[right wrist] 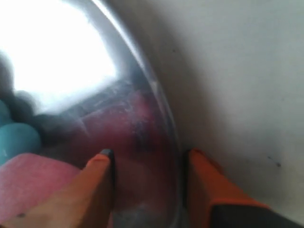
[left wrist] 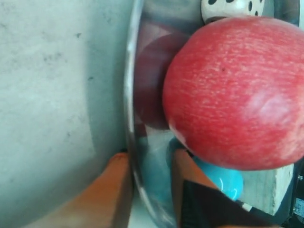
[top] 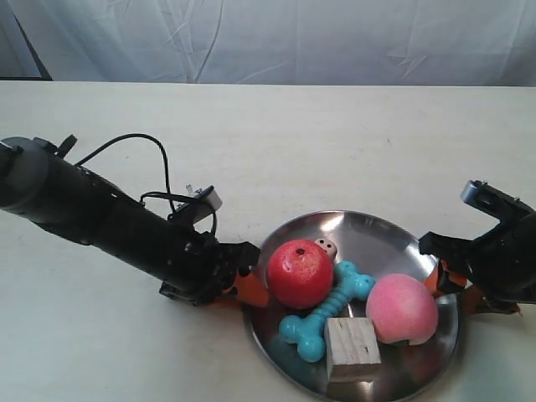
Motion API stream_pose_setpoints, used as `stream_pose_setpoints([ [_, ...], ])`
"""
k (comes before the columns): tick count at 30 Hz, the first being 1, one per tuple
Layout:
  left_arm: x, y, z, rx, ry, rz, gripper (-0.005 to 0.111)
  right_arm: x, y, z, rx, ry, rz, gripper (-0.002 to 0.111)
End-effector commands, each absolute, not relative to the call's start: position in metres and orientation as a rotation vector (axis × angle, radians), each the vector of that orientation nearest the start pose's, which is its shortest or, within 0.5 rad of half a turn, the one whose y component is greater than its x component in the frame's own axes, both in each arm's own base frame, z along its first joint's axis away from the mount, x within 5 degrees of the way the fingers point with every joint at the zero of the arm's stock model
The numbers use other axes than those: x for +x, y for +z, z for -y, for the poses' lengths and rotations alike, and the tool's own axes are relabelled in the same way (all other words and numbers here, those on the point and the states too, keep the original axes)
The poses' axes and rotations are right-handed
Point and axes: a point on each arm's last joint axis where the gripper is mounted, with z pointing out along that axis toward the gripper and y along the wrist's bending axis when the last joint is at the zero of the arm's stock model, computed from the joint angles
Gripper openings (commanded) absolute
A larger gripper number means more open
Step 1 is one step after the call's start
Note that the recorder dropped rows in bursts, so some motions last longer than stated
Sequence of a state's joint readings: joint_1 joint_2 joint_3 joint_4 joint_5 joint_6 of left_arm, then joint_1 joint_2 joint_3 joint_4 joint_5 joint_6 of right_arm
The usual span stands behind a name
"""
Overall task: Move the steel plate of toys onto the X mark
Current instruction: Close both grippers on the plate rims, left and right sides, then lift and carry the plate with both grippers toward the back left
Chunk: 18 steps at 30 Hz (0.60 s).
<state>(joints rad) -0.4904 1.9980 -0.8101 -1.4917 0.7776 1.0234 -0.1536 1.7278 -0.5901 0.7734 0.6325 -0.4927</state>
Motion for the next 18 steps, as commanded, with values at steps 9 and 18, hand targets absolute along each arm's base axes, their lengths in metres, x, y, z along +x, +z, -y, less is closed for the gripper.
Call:
stream_pose_setpoints([
  [9,0.243,0.085,0.2,0.306,-1.197,-2.92,0.0,0.229,0.09,-0.015,0.475,0.688,-3.075,0.0],
  [18,0.274,0.106,0.198,0.324,-1.189,-2.94,0.0,0.257,0.111,-0.019,0.405,0.814,-3.029,0.0],
])
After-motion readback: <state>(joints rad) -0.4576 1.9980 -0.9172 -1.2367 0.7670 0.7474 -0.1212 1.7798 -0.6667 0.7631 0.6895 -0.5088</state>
